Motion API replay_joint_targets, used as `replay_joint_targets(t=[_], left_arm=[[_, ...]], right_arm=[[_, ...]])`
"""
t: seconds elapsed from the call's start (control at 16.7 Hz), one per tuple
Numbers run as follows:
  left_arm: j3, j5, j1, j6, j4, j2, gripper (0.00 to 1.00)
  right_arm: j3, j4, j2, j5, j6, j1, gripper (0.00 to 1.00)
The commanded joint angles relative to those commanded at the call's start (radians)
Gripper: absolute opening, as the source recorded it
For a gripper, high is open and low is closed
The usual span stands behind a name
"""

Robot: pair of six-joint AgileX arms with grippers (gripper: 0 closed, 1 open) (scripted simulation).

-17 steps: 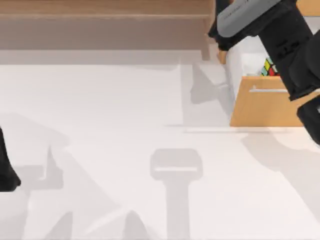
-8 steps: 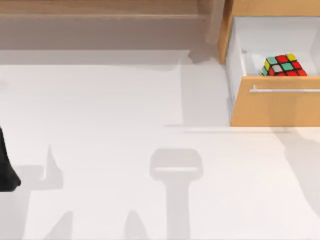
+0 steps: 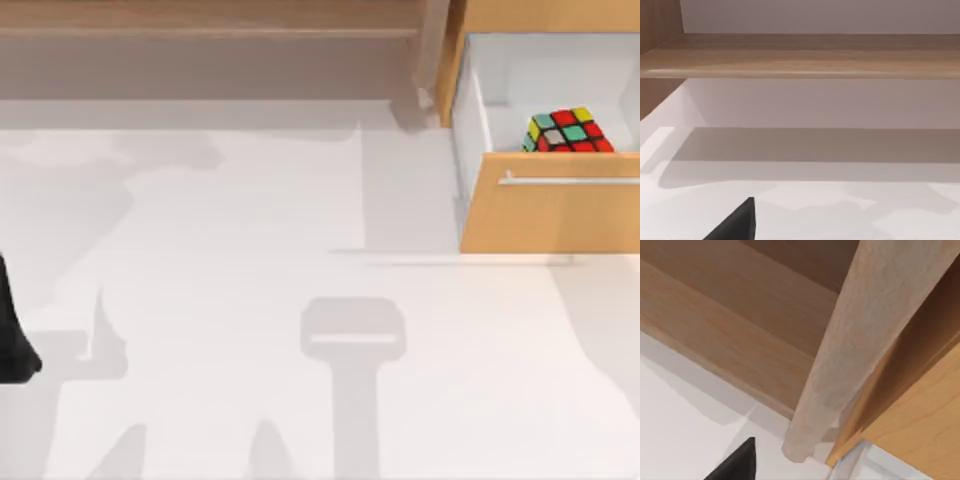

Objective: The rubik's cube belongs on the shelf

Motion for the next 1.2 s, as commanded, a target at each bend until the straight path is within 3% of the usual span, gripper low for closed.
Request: replay_joint_targets(t=[0.3, 0.54, 1.2], left_arm=[[0.0, 0.0, 0.0, 0.0, 0.0, 0.0, 1.0], [0.0, 0.0, 0.0, 0.0, 0.0, 0.0, 1.0], [0.0, 0.0, 0.0, 0.0, 0.0, 0.0, 1.0]], right_arm=[[0.234, -0.428, 0.23, 0.016, 0.086, -0.086, 1.0], [0.36, -0.644, 0.392, 0.04, 0.113, -0.153, 1.0], [0.382, -0.698, 0.45, 0.05, 0.118, -0.177, 1.0]])
